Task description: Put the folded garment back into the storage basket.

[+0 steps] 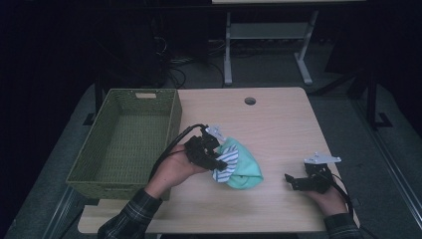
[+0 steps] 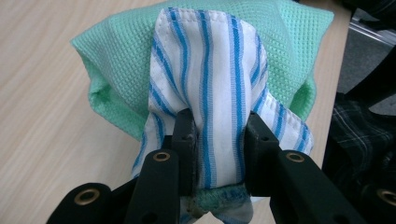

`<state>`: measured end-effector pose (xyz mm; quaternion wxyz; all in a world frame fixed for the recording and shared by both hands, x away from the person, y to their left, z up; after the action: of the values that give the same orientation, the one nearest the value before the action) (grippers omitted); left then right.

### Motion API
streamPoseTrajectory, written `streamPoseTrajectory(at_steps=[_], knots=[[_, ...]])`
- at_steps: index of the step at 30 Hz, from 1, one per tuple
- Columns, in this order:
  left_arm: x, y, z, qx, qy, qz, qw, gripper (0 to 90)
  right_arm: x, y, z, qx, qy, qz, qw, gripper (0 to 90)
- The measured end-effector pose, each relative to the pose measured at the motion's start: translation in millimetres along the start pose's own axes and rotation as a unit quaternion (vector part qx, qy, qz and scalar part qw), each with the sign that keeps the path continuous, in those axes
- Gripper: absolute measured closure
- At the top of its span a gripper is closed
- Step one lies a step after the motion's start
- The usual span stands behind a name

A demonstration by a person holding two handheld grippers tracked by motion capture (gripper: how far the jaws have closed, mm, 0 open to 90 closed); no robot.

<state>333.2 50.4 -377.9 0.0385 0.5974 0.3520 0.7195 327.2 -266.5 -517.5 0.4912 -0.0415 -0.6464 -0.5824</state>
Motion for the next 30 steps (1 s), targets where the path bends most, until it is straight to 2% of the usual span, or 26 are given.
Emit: streamPoseTrajectory(at_steps=[11, 26, 28, 30], knots=[[26.5, -2.7, 16.9, -0.001, 0.030, -0.001, 0.9995, 69.7, -0.2, 0.2, -0.4, 0.003, 0.000, -0.001, 1.0000, 8.0], [53.5, -11.2, 36.7, 0.018, 0.064, -0.008, 0.9977, 69.6, -0.2, 0.2, -0.2, 0.002, 0.000, -0.001, 1.0000, 8.0], [57.7, -16.2, 42.2, 0.028, 0.076, -0.008, 0.9967, 69.6, -0.2, 0.2, -0.2, 0.002, 0.000, -0.001, 1.0000, 8.0], [59.4, -18.2, 44.7, 0.030, 0.080, -0.007, 0.9963, 69.5, -0.3, 0.2, -0.2, 0.002, 0.000, -0.001, 1.0000, 8.0]])
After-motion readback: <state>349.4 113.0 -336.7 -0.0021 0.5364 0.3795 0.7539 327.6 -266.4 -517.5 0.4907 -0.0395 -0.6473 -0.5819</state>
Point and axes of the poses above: each handheld gripper's, and its own axes: x roughly backward along the jaws, y roughly out of its top, z roughly to its left, the point moved 5 cm from there along -x, roughly forward along the jaws, and after that the axes turned 11 degrees about y, right-handed, at the moved point
